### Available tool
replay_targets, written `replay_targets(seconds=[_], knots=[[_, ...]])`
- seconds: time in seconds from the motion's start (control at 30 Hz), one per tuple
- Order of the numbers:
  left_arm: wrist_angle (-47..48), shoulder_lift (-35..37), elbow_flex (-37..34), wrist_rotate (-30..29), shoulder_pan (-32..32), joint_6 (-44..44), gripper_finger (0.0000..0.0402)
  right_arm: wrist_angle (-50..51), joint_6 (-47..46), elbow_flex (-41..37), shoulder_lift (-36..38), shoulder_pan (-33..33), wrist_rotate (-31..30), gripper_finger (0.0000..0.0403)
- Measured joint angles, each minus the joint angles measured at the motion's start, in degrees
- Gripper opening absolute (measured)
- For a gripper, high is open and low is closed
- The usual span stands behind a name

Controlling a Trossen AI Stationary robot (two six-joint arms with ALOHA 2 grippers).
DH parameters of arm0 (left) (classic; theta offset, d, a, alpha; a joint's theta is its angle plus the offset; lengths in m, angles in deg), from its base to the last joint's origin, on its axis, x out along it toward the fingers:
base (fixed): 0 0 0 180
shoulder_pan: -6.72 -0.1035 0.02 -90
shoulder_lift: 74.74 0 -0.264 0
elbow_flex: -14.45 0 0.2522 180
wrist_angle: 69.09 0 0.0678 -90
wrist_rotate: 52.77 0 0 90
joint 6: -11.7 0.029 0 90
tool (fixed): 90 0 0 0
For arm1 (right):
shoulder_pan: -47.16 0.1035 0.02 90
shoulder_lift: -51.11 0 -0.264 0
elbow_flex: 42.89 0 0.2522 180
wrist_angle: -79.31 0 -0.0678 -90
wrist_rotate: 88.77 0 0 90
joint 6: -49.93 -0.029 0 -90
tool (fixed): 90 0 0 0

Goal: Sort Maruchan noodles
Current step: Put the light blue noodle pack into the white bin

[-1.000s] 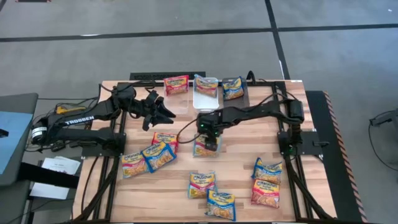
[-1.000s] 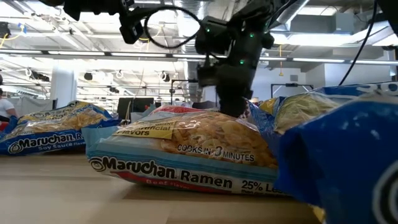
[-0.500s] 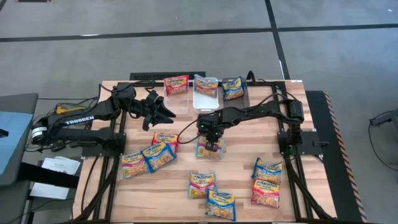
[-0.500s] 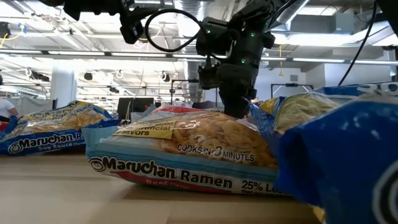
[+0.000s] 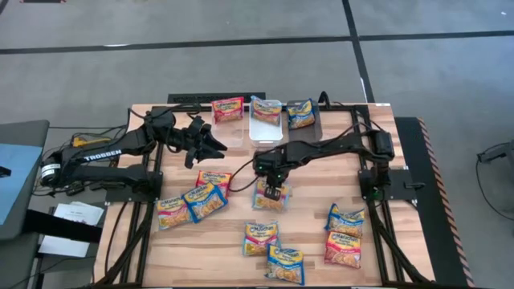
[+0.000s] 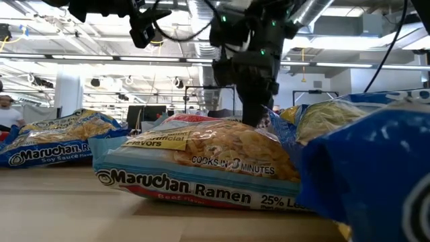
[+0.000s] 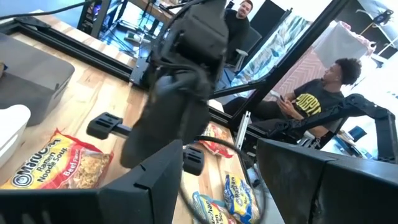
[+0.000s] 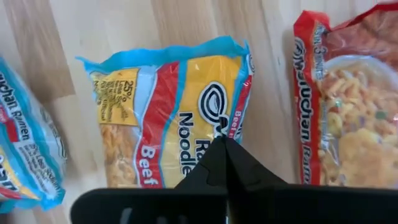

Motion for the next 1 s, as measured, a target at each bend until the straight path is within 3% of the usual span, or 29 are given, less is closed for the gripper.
replay_targets(seconds=[0.37,0.7,0.8,1.0], knots=[[0.03,0.00,0.00,0.02,0.00,-0.06,0.0193,8.99,-0.95,6.30,0.02,-0.53,-10.76,0.0003],[0.04,0.00,0.00,0.04,0.00,-0.07,0.0193,9.18,0.47,6.44,0.04,-5.49,-8.53,0.0004],[0.05,0.00,0.00,0.04,0.00,-0.06,0.0193,10.13,0.47,6.44,0.04,-6.27,-5.54,0.0027],[0.05,0.00,0.00,0.06,0.00,1.14,0.0193,11.03,0.49,6.44,0.04,-6.24,-5.12,0.0098]])
